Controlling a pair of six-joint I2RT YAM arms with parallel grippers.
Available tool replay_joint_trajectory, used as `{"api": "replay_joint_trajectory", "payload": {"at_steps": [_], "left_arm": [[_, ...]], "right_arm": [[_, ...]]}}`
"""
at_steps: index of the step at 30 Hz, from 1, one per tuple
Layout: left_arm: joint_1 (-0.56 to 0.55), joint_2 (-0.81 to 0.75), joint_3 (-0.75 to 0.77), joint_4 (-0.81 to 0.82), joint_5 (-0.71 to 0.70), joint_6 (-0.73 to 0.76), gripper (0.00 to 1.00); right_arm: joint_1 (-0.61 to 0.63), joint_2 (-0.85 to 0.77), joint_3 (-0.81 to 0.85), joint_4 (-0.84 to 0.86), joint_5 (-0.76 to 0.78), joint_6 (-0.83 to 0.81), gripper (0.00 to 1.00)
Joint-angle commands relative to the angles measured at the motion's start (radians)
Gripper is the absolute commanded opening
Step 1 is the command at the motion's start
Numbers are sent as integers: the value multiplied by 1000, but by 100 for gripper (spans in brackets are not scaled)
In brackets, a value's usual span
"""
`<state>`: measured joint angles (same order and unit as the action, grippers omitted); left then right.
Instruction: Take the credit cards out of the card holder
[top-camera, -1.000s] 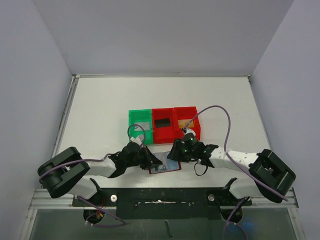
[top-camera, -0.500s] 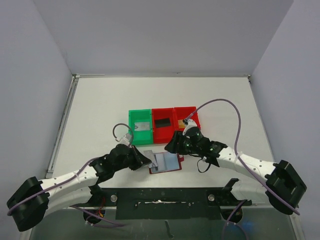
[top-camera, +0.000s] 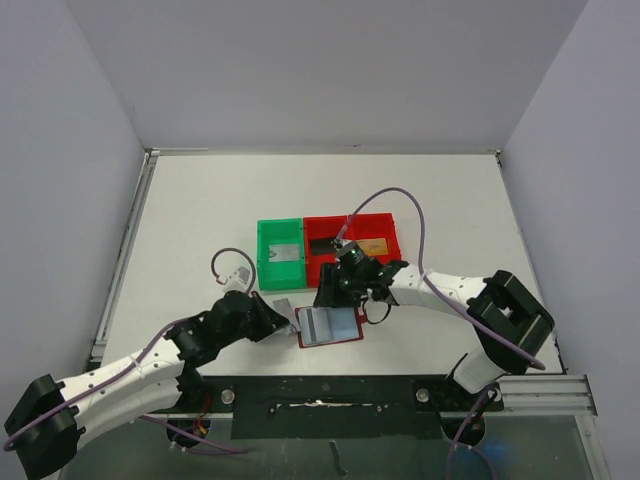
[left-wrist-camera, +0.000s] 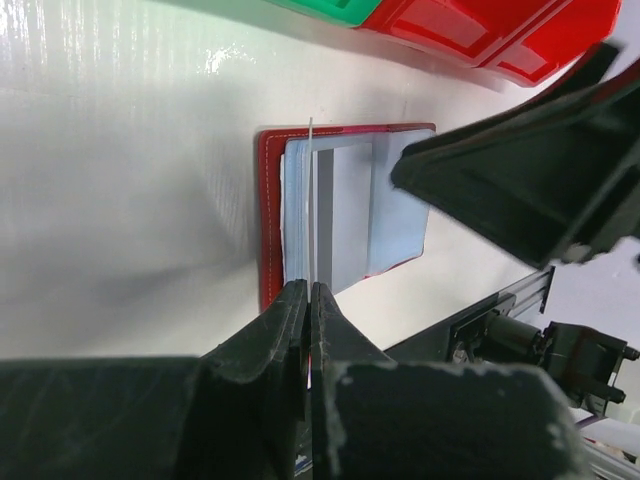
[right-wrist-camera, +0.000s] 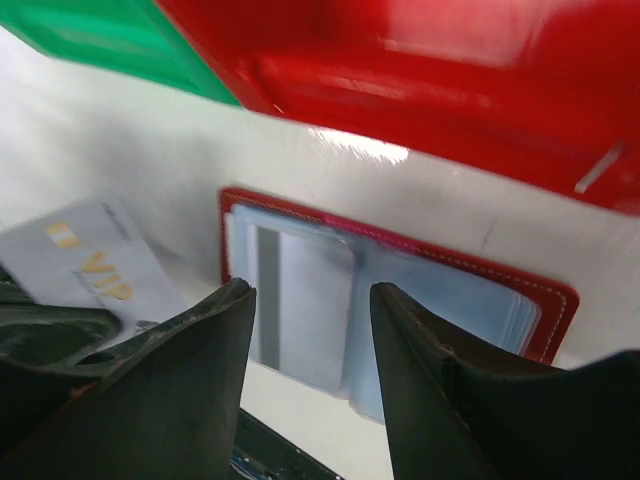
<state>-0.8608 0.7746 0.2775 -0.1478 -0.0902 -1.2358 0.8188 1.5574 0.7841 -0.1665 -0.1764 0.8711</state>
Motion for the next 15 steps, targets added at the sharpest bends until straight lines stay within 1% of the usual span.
{"api": "replay_joint_trajectory", "payload": {"at_steps": [1, 2, 5, 8, 11, 13, 15], "left_arm": [[8, 4, 78, 38, -11, 74, 0], [8, 3, 89, 36, -17, 87, 0], [20, 2, 125, 34, -18, 150, 0], [52, 11, 168, 50, 43, 236, 0], [97, 13, 183, 119, 160, 297, 0], [143, -2, 162, 196, 252, 299, 0], [208, -13, 115, 304, 403, 289, 0]], "right_arm": [[12, -71, 178, -139, 134, -95, 52], [12, -96, 187, -125, 129, -109, 55], [6, -150, 189, -72, 100, -138, 67], [-9, -187, 169, -9, 55, -139, 79], [-32, -217, 130, 90, -11, -104, 88], [-46, -226, 103, 164, -69, -91, 91], [-63, -225, 90, 203, -112, -76, 92]]}}
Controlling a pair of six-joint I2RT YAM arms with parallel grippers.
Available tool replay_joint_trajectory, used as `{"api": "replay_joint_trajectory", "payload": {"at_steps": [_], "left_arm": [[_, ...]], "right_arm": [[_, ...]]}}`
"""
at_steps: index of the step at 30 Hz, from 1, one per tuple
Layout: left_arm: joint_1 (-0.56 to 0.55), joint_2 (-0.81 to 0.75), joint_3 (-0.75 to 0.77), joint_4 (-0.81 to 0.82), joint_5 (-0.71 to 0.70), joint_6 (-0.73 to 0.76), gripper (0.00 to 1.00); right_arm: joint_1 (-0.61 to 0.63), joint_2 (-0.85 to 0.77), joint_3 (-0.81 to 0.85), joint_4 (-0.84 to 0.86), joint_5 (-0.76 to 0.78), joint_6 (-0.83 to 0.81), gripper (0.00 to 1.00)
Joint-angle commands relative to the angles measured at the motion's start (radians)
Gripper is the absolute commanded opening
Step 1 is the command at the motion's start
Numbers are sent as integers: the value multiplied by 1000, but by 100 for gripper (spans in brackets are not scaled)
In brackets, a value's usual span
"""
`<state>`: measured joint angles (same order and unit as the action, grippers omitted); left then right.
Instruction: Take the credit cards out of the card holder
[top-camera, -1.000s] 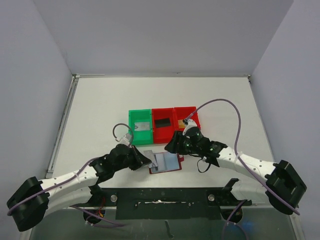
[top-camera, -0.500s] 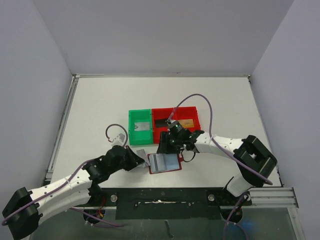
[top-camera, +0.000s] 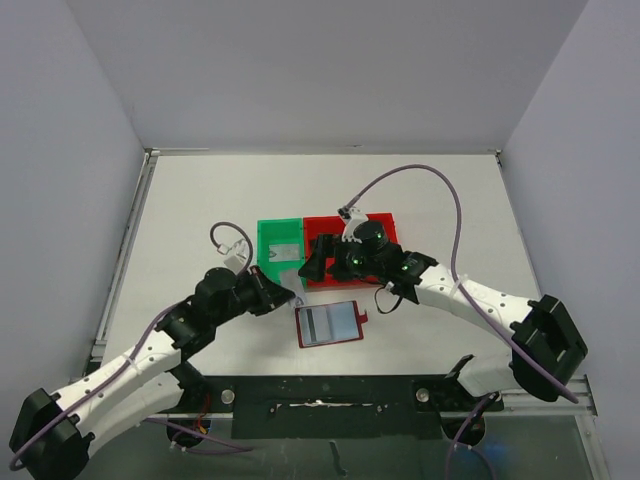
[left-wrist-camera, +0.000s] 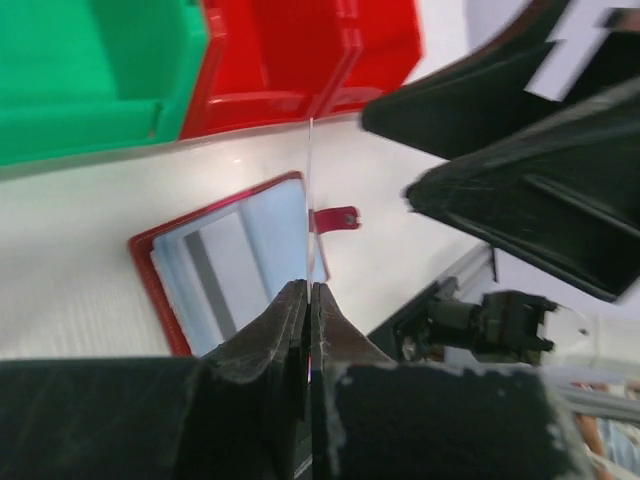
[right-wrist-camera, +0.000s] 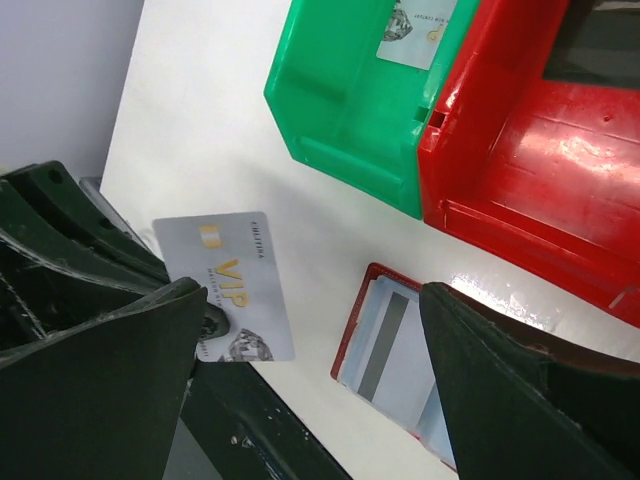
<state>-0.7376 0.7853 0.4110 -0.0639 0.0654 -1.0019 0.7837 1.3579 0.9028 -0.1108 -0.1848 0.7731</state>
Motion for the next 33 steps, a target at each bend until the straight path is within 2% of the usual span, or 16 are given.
{"api": "replay_joint_trajectory", "payload": {"at_steps": [1, 4, 6, 8, 11, 17, 21, 26, 33], "left_arm": [[126, -21, -36, 264, 317, 41, 0], [253, -9, -82, 410, 516, -24, 0], [301, -3, -111, 521, 605, -81, 0], [318, 12, -115, 562, 660, -98, 0], [319, 32, -115, 613, 712, -118, 0], [319, 6, -104, 608, 724, -116, 0], [320, -4, -103, 606, 726, -121, 0], [320, 0, -101, 611, 719, -128, 0], [320, -27, -102, 618, 694, -145, 0]], "right_arm": [[-35, -27, -37, 170, -119, 24, 91], [-65, -45, -98, 302, -178, 57, 90], [-100, -45, -151, 436, -294, 94, 88], [-133, -27, -189, 584, -413, 164, 84], [-140, 13, -204, 722, -508, 224, 78], [-136, 91, -172, 845, -608, 288, 55], [-130, 110, -160, 865, -650, 292, 42], [-113, 133, -178, 990, -714, 351, 39], [-84, 143, -192, 1008, -720, 353, 32]]}}
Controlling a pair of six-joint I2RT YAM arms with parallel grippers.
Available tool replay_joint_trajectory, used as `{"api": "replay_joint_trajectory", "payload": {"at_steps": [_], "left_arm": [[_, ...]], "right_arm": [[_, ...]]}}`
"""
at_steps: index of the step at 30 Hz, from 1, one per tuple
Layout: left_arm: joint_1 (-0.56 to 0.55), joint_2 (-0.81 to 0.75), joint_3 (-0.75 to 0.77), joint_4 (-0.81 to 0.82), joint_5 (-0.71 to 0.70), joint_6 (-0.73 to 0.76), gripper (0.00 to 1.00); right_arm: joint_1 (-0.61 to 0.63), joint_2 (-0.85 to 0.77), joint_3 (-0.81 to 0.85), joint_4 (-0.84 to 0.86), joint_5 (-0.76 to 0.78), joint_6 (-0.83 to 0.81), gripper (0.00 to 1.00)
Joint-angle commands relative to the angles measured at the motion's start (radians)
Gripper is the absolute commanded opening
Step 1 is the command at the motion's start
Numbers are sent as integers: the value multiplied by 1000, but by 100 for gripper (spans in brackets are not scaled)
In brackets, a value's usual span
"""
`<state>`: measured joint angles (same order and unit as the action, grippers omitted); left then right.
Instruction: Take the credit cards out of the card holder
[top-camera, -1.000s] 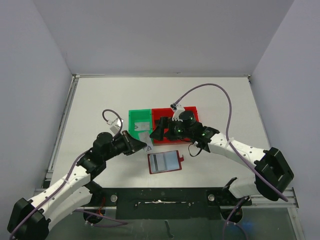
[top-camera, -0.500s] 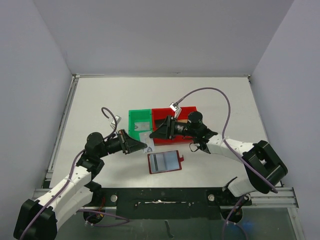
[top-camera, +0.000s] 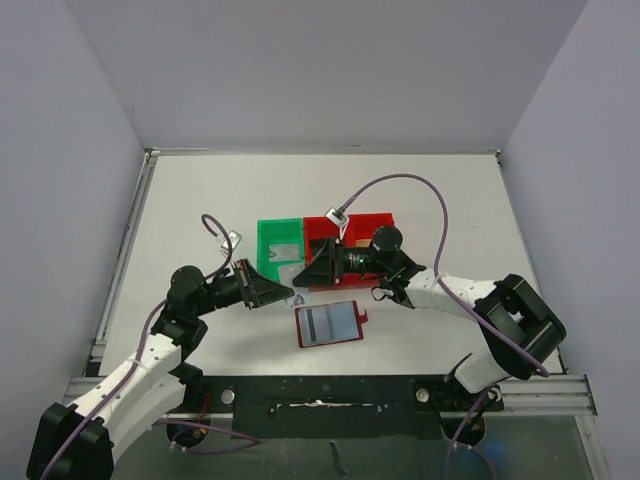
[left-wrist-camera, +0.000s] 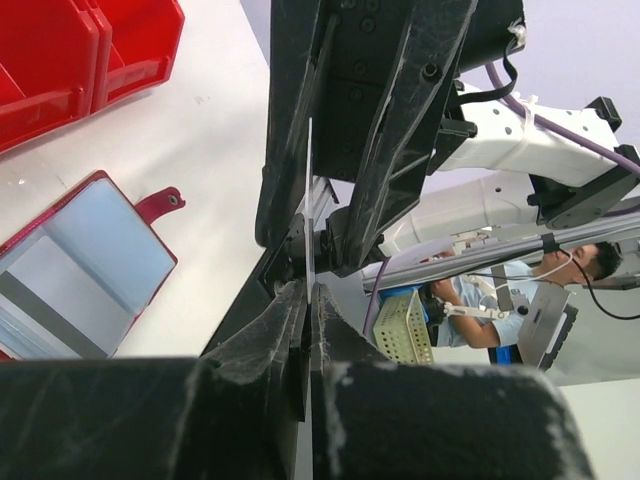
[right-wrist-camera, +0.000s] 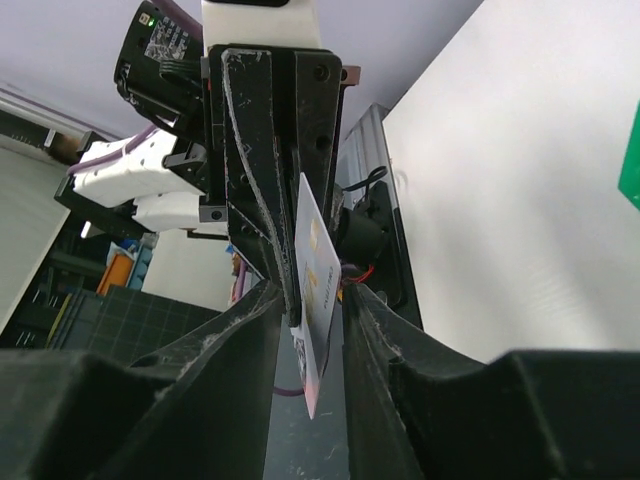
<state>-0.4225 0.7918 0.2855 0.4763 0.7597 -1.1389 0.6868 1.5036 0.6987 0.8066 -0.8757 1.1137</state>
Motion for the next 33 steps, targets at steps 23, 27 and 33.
{"api": "replay_joint_trajectory", "payload": {"at_steps": [23, 27, 33], "left_arm": [[5, -188, 390, -1209, -991, 209, 72], [8, -168, 453, -1266, -1133, 215, 73], [10, -142, 472, -1264, -1239, 299, 73]], "right_arm": [[63, -32, 349, -749, 575, -703, 0], [171, 68, 478, -832, 877, -997, 0], [192, 253, 682, -950, 971, -1230, 0]]}}
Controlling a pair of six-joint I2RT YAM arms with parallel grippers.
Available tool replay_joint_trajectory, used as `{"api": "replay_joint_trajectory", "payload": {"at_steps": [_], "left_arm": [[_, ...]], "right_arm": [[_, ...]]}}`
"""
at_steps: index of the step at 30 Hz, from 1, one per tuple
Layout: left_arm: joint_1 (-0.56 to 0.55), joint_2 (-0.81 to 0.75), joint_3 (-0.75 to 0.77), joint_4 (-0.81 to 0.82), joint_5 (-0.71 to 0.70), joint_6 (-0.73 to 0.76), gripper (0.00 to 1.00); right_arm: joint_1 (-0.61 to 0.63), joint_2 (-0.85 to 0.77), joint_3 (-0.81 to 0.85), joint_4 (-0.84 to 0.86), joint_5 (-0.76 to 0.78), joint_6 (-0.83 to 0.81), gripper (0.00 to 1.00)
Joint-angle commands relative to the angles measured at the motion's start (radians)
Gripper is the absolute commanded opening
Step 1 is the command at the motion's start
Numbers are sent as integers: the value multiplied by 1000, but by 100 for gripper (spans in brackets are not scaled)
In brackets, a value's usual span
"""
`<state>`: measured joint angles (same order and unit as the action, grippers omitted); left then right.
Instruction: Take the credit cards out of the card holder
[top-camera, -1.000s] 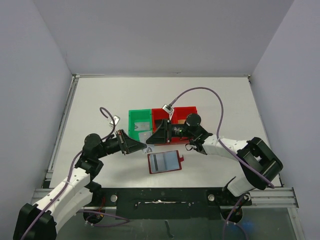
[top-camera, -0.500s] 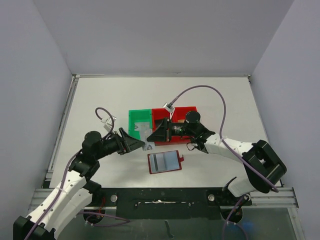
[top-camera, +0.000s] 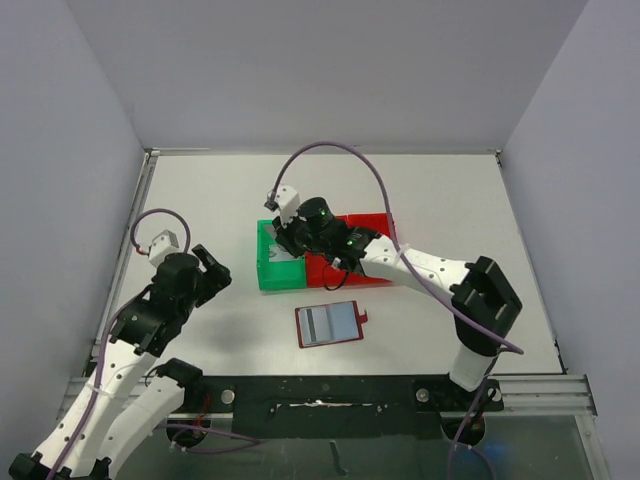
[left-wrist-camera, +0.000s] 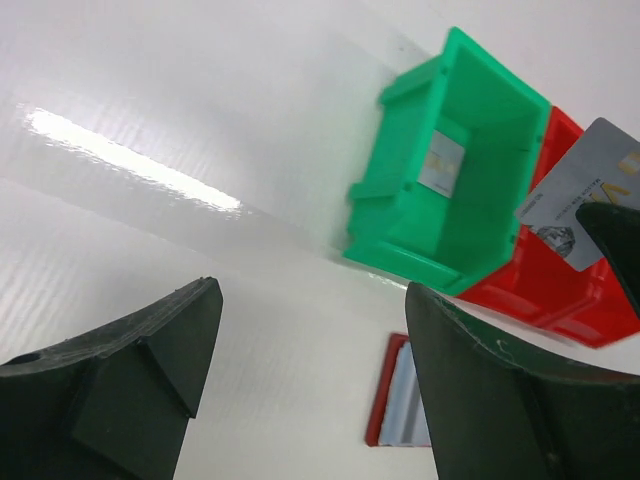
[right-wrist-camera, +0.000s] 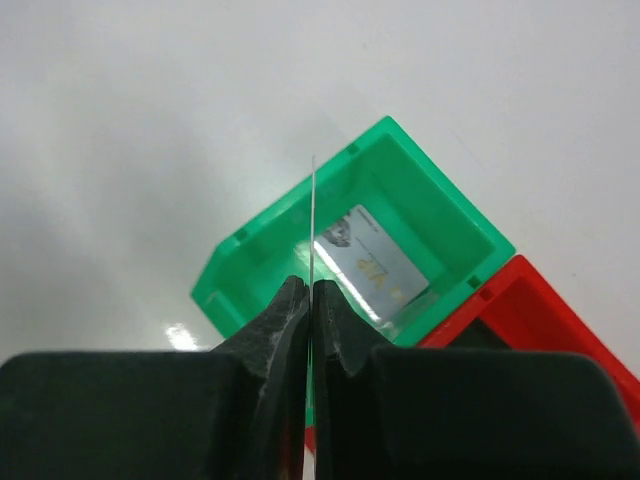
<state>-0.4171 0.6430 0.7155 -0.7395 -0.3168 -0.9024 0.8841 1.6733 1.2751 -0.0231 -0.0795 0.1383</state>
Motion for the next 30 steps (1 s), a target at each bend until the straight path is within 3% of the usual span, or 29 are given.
{"api": "replay_joint_trajectory", "payload": {"at_steps": [1, 11, 30], "left_arm": [[4, 3, 41, -44, -176, 68, 73], [5, -81, 34, -17, -230, 91, 73], [1, -138, 31, -20, -239, 89, 74]], "right_arm": [[-3, 109, 126, -130, 183, -284, 0], [33, 302, 268, -219, 196, -581, 0], [22, 458, 360, -309, 231, -762, 11]]}}
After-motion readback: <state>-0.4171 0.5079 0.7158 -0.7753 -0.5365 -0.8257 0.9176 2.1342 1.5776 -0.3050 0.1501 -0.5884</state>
